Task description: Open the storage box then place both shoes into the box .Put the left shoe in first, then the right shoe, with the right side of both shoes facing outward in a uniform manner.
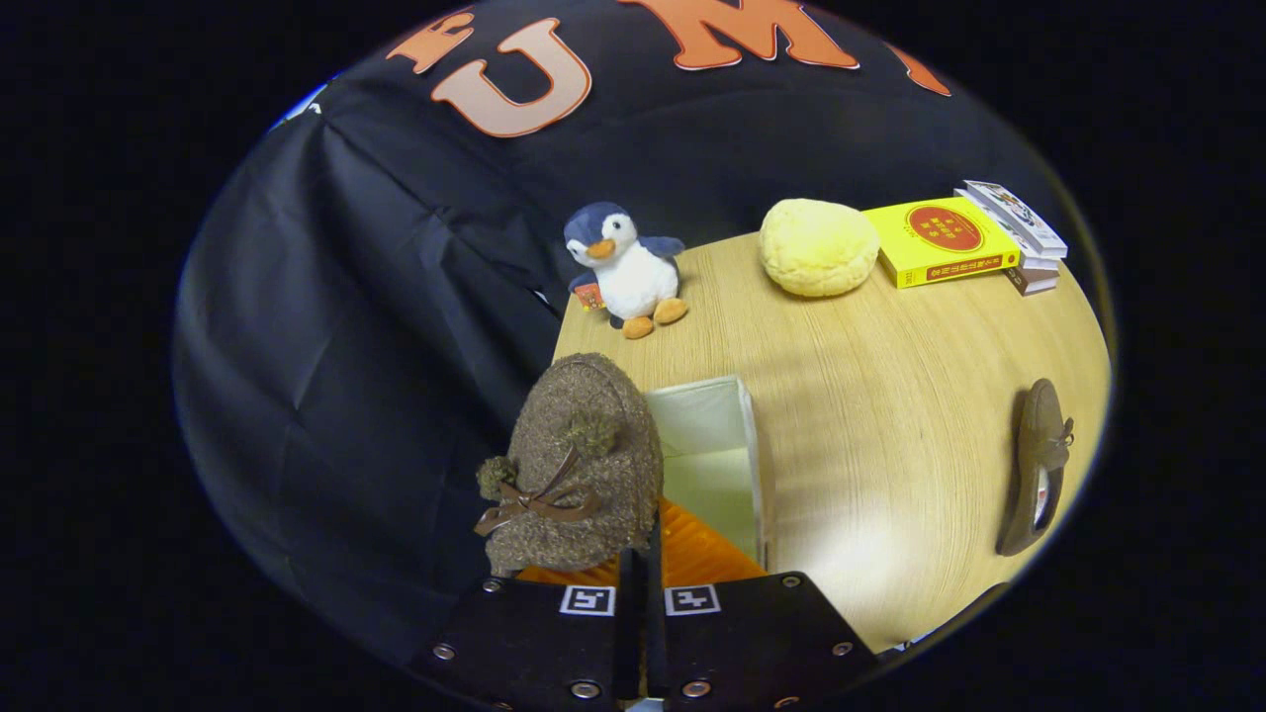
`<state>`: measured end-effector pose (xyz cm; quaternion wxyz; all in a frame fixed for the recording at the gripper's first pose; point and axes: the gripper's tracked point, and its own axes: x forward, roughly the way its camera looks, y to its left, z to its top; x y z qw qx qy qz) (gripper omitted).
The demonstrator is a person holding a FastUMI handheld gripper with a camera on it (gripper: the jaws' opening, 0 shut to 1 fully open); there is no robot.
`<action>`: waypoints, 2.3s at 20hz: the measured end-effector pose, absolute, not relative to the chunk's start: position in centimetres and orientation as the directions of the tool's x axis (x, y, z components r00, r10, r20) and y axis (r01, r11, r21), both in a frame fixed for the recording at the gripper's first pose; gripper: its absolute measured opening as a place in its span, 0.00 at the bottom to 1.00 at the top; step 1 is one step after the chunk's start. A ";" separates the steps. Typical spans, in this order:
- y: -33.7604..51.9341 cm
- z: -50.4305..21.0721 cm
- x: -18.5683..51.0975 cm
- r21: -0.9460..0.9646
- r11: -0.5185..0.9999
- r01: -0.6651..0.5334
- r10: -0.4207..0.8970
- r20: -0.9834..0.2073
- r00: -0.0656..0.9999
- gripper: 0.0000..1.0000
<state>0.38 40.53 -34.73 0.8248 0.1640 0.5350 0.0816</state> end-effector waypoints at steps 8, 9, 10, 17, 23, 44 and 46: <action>43.6 -40.6 -2.0 0.273 0.959 0.075 0.245 -0.932 0.266 0.04; 43.9 -41.5 -2.4 0.258 0.963 0.078 0.233 -0.942 0.243 0.05; 44.1 -42.2 -2.8 0.247 0.965 0.084 0.224 -0.950 0.218 0.06; 45.9 -45.0 -5.6 0.242 0.967 0.079 0.237 -0.969 0.071 0.13; 46.6 -42.5 -5.3 0.373 0.928 0.012 0.371 -0.924 0.093 0.27; 24.5 -29.0 -1.5 0.394 0.913 -0.103 0.378 -0.727 0.573 0.98; 21.4 -29.6 -2.4 0.352 0.932 -0.085 0.332 -0.737 0.589 0.99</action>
